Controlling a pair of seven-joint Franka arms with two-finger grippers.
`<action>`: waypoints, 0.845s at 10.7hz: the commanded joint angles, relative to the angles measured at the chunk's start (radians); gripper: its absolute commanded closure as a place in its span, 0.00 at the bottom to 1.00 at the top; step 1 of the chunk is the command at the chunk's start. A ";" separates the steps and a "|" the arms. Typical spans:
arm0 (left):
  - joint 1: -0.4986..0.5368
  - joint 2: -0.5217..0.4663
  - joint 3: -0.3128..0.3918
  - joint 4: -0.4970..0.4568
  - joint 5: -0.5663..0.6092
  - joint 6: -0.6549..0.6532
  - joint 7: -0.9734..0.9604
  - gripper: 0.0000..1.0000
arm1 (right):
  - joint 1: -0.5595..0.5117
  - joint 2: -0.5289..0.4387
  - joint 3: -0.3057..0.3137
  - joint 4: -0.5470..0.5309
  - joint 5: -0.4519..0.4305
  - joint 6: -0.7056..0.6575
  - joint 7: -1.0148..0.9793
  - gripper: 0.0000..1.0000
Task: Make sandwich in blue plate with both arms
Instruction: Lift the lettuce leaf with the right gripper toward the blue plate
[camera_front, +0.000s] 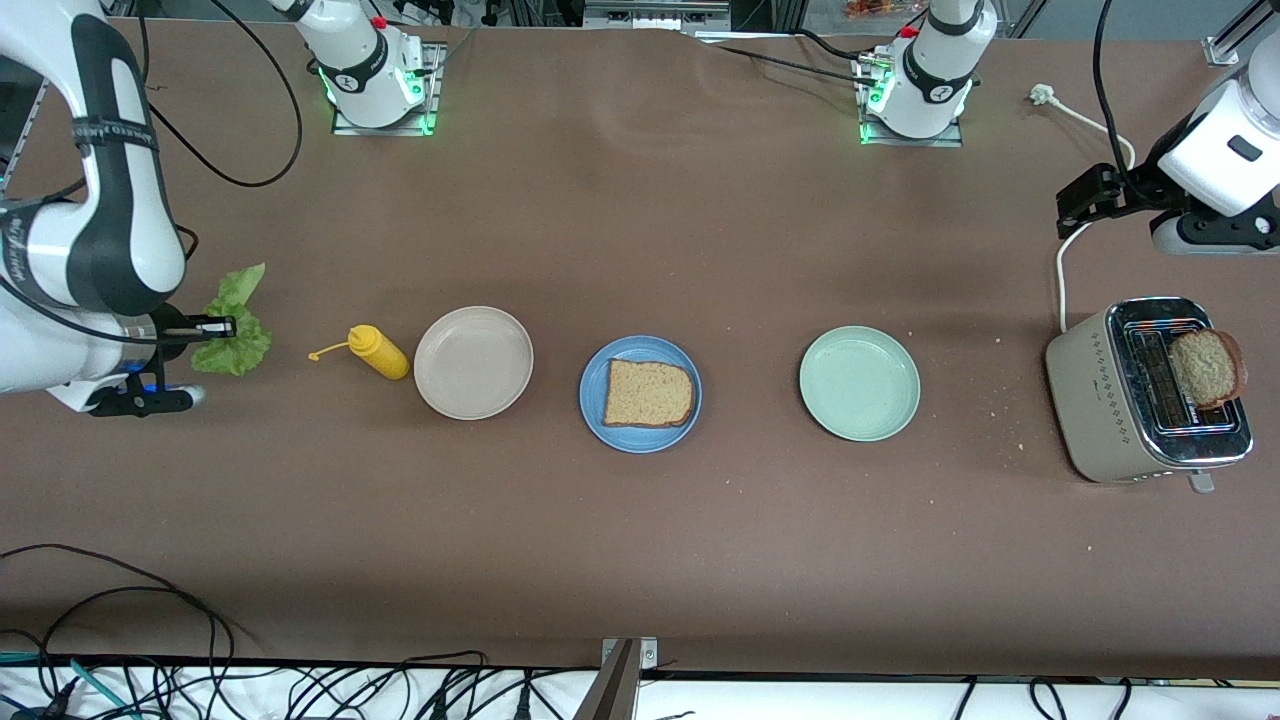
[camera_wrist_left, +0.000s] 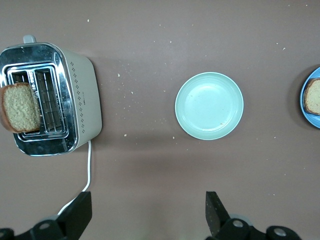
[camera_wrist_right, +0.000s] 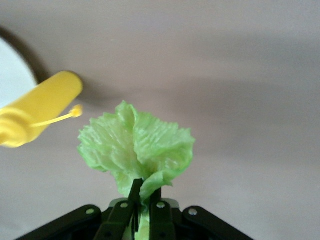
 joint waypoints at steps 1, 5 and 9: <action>0.006 0.010 -0.008 0.033 -0.004 -0.023 -0.009 0.00 | 0.001 0.008 0.106 0.157 0.023 -0.160 0.101 0.91; 0.006 0.009 -0.008 0.032 -0.004 -0.031 -0.012 0.00 | 0.006 0.011 0.328 0.171 0.052 -0.157 0.482 0.91; 0.006 0.007 -0.009 0.033 -0.004 -0.039 -0.011 0.00 | 0.160 0.104 0.375 0.170 0.131 0.106 0.702 0.91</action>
